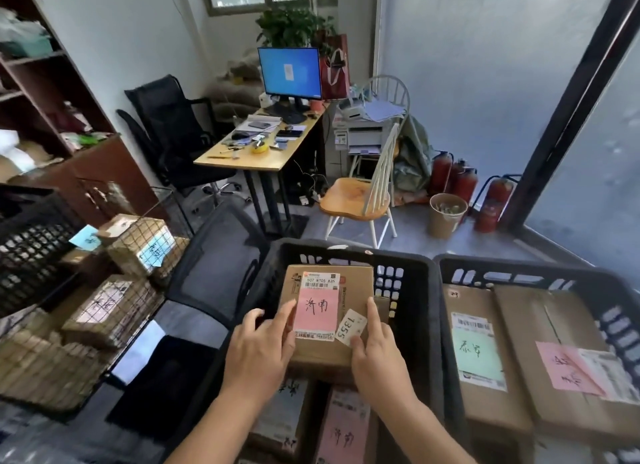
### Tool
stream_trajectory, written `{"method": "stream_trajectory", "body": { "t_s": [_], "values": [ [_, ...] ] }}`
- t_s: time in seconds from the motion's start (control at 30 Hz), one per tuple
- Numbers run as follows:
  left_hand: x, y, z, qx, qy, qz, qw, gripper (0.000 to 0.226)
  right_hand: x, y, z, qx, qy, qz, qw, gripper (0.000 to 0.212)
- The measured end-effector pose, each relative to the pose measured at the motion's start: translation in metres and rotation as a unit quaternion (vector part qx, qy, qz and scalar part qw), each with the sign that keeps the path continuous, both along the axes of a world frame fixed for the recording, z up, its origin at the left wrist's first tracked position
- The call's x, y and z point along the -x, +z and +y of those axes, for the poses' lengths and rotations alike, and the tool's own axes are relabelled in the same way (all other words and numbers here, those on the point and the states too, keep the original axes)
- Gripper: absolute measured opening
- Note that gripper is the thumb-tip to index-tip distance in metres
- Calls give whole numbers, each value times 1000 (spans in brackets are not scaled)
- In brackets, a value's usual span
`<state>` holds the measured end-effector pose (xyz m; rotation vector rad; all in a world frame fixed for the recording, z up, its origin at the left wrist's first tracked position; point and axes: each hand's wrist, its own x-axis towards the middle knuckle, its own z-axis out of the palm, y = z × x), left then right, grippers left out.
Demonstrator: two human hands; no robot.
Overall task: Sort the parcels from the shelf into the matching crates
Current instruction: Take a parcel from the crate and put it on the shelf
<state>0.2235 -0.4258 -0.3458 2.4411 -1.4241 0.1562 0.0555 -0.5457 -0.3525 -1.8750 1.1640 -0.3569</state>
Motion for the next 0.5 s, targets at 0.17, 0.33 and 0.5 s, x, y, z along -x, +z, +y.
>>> {"method": "stream_trajectory", "body": {
  "t_s": [0.17, 0.33, 0.5],
  "values": [
    [-23, -15, -23, -43, -12, -22, 999, 52, -19, -10, -6, 3, -29, -18, 999, 65],
    [-50, -12, -34, -97, 19, -120, 988, 51, -38, -15, -4, -8, -32, -49, 998, 68],
    [-66, -17, -29, -144, 24, -104, 984, 50, -48, -18, -2, -7, -30, -54, 998, 69]
  ]
}}
